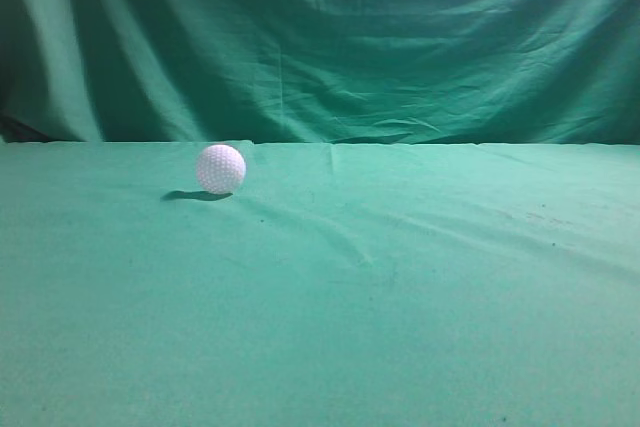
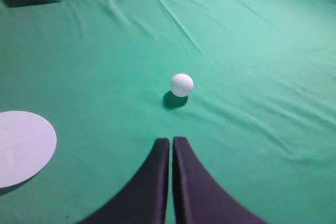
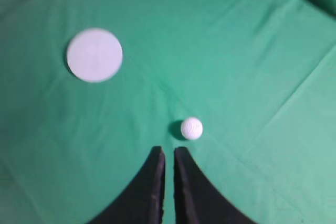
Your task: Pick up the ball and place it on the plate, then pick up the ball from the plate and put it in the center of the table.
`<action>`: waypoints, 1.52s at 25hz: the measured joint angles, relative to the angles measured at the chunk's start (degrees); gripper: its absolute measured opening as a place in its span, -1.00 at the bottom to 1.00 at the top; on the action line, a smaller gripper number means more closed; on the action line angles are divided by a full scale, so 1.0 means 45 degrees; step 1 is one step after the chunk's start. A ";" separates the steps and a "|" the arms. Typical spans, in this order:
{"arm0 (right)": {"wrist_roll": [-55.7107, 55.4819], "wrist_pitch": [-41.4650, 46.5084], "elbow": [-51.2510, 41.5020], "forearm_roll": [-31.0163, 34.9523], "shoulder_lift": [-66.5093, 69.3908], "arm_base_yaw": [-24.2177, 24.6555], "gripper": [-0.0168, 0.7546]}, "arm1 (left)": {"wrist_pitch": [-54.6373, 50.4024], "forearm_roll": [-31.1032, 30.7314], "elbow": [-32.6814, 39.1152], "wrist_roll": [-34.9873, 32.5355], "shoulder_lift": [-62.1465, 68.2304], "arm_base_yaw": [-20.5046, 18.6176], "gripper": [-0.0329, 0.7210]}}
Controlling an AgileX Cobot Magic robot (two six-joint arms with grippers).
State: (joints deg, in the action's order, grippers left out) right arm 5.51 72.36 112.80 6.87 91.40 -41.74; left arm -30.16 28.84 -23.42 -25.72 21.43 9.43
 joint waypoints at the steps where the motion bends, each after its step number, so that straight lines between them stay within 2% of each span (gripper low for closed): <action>1: -0.0032 0.0000 -0.0063 -0.0008 -0.0570 0.0000 -0.82 | -0.0189 0.0000 0.0000 0.0023 0.0000 0.0000 -0.91; 5: -0.0155 0.0047 -0.1216 -0.0195 -0.3025 0.0000 -0.82 | -0.0285 0.0056 0.0000 0.0023 0.0000 0.0000 -0.91; 10: -0.0553 -0.0015 -0.4380 -0.1120 -0.6236 0.0000 -0.82 | -0.0119 0.0611 0.0323 0.0023 -0.0275 0.0000 -0.91; 17: -0.0629 -0.2043 -0.9859 -0.1044 -1.0623 0.0000 -0.82 | 0.1231 0.0384 0.1204 -0.0358 -0.1090 0.0000 -0.91; 25: -0.0659 -0.5017 -1.5313 -0.0190 -1.4847 0.0000 -0.82 | 0.2329 0.0375 0.1991 -0.0377 -0.1113 0.0000 -0.91; 31: -0.0659 -0.7276 -1.8713 0.0351 -1.6360 0.0000 -0.82 | 0.2483 -0.0100 0.2287 -0.0436 -0.1113 0.0000 -0.91; 38: -0.0659 -0.9685 -2.1160 0.0995 -1.6385 0.0000 -0.82 | 0.2483 -0.0083 0.2287 -0.0441 -0.1140 0.0000 -0.91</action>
State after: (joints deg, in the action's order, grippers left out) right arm 2.55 28.78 17.58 11.35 17.67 -41.74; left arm -18.99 28.47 -13.13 -27.71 16.30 9.43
